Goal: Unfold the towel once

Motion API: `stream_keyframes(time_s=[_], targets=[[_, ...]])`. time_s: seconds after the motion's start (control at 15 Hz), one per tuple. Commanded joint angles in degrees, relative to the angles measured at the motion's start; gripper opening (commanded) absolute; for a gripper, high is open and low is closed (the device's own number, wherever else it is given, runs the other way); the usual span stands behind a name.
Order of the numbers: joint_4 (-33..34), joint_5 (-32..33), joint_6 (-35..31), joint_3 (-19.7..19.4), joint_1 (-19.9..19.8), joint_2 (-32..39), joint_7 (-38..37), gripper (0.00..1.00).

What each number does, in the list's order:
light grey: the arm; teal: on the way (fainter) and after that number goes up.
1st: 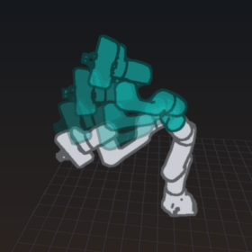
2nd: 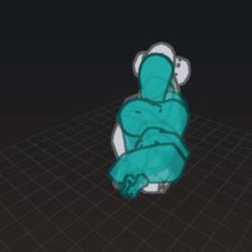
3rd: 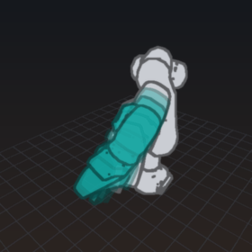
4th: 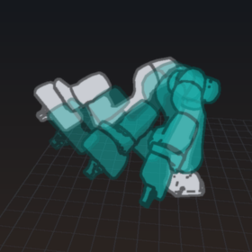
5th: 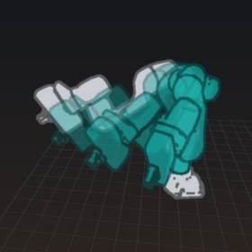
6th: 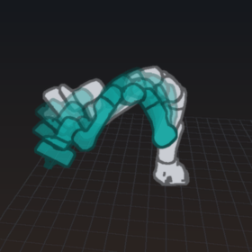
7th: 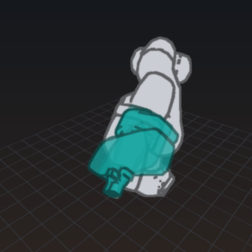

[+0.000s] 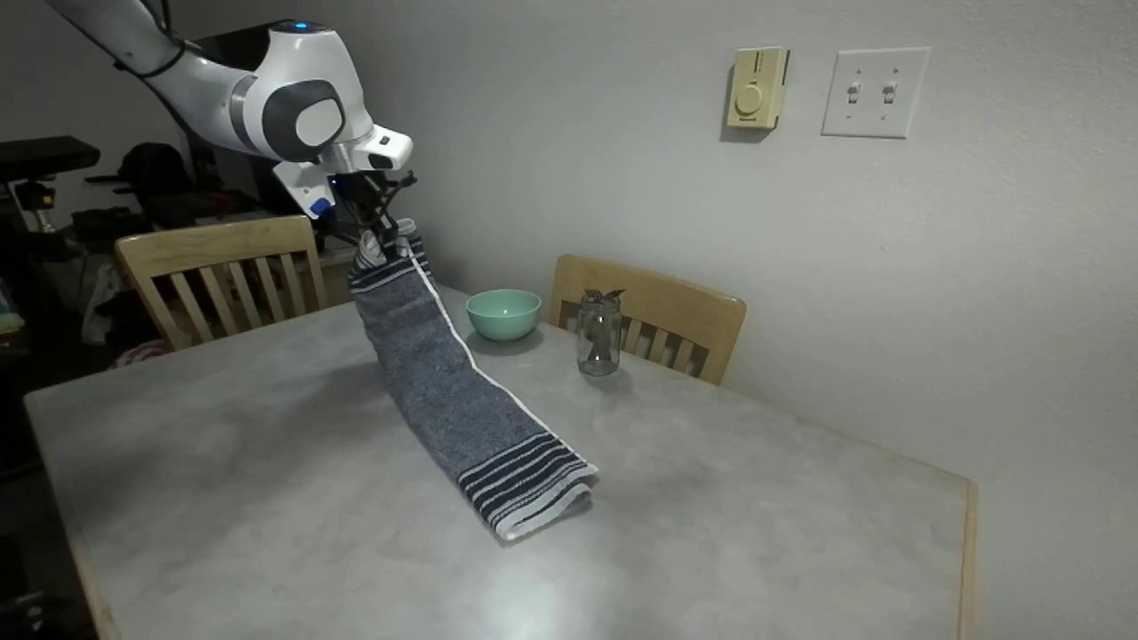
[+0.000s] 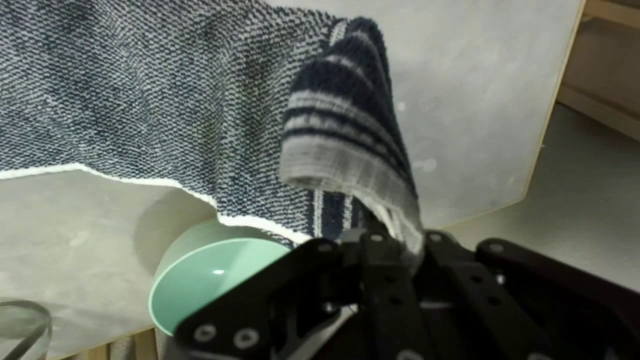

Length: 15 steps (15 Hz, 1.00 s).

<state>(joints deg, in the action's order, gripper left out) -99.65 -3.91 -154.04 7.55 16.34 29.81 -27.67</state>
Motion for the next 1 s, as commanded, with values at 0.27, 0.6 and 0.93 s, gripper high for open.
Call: stream_keyframes(time_s=[0.27,0.6,0.93], targets=[[4.3,-5.4,8.7,2.7,-2.5,4.1,11.5,0.02],[6.5,-6.0,12.7,3.4,-2.8,6.1,15.1,0.02],[8.8,-7.0,17.8,4.9,-3.5,7.0,18.8,0.02]])
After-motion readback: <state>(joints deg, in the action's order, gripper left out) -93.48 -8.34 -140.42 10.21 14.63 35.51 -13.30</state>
